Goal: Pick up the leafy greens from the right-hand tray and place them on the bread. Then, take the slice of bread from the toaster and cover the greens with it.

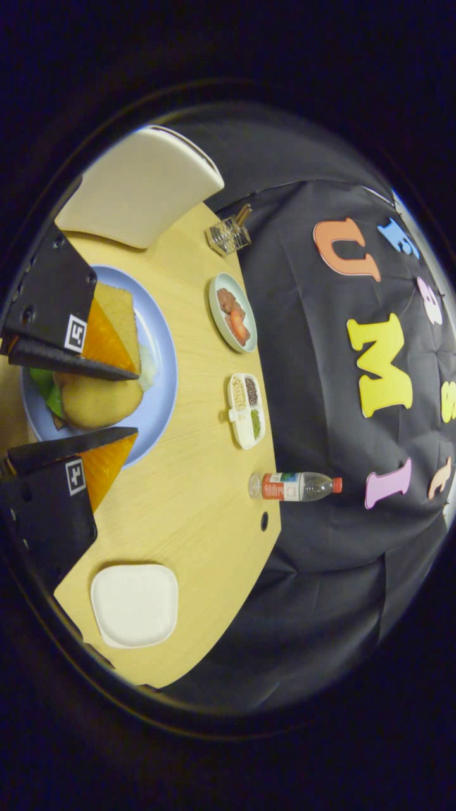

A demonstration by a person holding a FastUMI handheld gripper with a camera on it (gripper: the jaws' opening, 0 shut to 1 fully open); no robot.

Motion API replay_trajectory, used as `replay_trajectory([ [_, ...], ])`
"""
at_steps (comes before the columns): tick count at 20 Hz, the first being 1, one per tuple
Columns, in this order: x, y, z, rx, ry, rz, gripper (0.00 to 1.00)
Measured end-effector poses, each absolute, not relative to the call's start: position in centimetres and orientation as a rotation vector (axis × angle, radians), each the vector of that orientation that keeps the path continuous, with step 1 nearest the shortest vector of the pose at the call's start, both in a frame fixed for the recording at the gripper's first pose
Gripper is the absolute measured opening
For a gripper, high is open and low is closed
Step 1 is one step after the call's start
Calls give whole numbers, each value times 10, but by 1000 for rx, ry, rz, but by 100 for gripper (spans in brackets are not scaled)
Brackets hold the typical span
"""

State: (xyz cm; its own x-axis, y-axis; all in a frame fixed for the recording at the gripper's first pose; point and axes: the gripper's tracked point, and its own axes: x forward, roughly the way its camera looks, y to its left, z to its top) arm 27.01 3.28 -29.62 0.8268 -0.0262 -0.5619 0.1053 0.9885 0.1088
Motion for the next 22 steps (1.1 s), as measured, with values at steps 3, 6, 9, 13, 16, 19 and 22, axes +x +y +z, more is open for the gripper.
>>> replay_trajectory([
  [3,270,31,-291,118,572,-56,48],
  [6,262,31,-280,87,558,-48,56],
  [9,253,36,-257,74,512,-21,61],
  [13,234,42,-218,84,429,21,69],
  [16,213,40,-179,30,309,-2,77],
  [19,186,52,-150,-24,212,16,89],
  [22,157,70,-127,-57,152,57,93],
])
